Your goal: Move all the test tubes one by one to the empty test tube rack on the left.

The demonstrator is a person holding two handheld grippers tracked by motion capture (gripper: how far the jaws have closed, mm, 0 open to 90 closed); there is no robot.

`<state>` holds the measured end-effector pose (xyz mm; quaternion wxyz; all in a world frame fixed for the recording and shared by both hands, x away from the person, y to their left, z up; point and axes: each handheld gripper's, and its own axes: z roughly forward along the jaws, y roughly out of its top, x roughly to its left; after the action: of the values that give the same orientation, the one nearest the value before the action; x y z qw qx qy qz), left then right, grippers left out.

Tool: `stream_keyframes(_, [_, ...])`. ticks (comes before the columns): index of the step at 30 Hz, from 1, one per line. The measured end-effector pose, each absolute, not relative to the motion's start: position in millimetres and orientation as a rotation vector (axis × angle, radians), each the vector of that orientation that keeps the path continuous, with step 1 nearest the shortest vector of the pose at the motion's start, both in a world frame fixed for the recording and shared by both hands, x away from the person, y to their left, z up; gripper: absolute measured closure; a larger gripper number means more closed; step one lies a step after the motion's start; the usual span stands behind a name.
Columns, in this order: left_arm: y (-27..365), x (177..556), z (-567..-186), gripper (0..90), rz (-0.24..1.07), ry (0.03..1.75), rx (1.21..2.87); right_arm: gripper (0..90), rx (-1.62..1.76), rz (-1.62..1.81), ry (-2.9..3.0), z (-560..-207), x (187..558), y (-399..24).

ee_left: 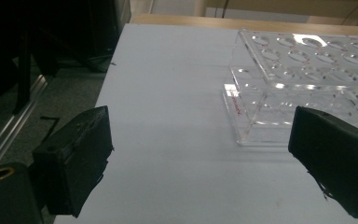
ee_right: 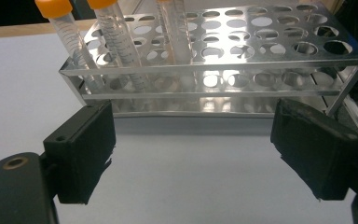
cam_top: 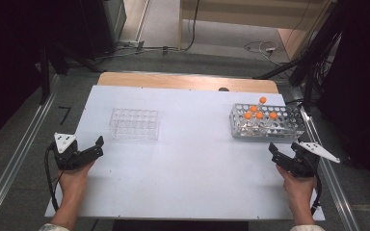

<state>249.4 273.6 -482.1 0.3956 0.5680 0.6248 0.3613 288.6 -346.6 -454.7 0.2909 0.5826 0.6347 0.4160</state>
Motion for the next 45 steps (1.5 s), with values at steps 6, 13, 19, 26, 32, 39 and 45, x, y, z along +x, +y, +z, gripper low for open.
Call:
stream_keyframes(6, [275,250,-481,7.3,0.927,1.588,1.424,12.5,1.514,1.088,1.681,-450,287,-346])
stream_keyframes(13, [272,247,-477,7.7,0.946,1.557,1.44,12.7,1.51,1.08,1.666,-447,296,-346])
stream_keyframes(19, [269,247,-477,7.7,0.944,1.553,1.459,12.7,1.498,1.068,1.677,-447,304,-340])
stream_keyframes(26, [268,245,-476,7.7,0.947,1.54,1.463,12.8,1.495,1.072,1.673,-444,313,-337])
stream_keyframes(32, [272,250,-481,7.7,0.866,1.582,1.439,13.9,1.524,1.083,1.668,-447,325,-338])
stream_keyframes(39, [274,248,-480,7.7,0.849,1.586,1.395,16.5,1.543,1.094,1.659,-450,341,-339])
stream_keyframes(45, [272,247,-479,7.7,0.855,1.568,1.415,19.8,1.529,1.095,1.632,-449,351,-337])
